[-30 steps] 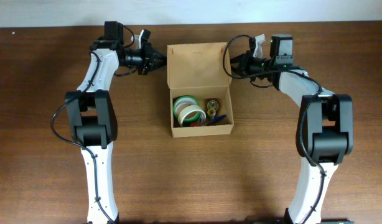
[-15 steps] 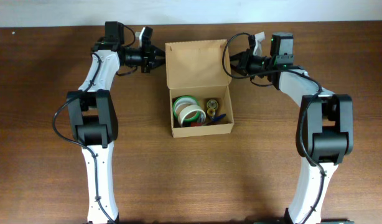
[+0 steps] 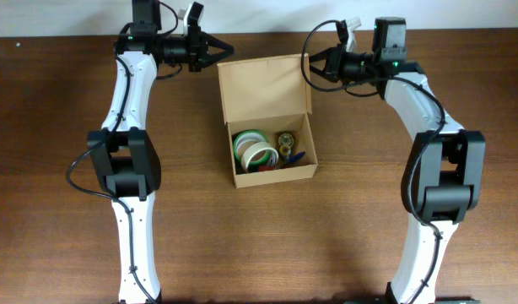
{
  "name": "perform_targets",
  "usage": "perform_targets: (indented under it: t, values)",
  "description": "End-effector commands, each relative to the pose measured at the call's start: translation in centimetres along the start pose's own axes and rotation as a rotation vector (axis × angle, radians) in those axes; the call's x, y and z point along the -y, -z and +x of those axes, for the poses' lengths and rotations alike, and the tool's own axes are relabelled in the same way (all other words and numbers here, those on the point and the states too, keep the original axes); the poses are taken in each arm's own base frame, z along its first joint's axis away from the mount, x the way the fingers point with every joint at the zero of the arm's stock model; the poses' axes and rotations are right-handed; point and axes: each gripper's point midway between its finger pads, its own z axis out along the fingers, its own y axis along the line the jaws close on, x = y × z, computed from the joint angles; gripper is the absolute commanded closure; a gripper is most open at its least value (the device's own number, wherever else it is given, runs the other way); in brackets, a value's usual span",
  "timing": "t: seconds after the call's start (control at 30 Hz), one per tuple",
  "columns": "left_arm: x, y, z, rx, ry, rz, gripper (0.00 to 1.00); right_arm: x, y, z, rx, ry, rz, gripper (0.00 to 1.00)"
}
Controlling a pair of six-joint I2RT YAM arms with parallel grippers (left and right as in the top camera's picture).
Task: Pack container
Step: 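Push the side flaps inward and fold the lid down with both grippers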
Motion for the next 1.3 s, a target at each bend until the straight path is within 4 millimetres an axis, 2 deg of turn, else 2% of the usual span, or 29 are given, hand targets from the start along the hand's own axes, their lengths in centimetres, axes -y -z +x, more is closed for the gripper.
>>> perform_targets:
  t: [0.0,0.13,0.33,0.5,0.7,0.97,1.27]
  values:
    - [0.4,-0.1,-0.2,0.002,-0.010,-0.021,0.98,-2.3,-0.5,-0.2,-0.026,0.148,-0.005,0.96]
    - [-0.2,-0.4,1.1,-0.020,-0.003,-0.094,0.99,-3.1,-0.8,-0.1,-0.050,0.185,0.036,0.96]
    - [-1.0,-0.2,4.7,-0.118,0.003,-0.235,0.98,-4.0,-0.8,0.4,-0.090,0.224,0.099,0.96]
    - [0.1,-0.1,6.9,-0.202,-0.035,-0.334,0.98,-4.7,-0.2,0.6,-0.109,0.241,0.140,0.96]
    - [2.6,-0.1,8.1,-0.248,-0.086,-0.429,0.98,-6.0,0.9,0.9,-0.125,0.294,0.181,0.96]
    - [4.2,-0.8,9.6,-0.294,-0.086,-0.496,0.98,-7.8,2.4,3.3,-0.194,0.343,0.286,0.96]
    - [4.8,-2.0,11.1,-0.336,-0.153,-0.743,0.98,-9.9,4.3,6.8,-0.291,0.368,0.404,0.96]
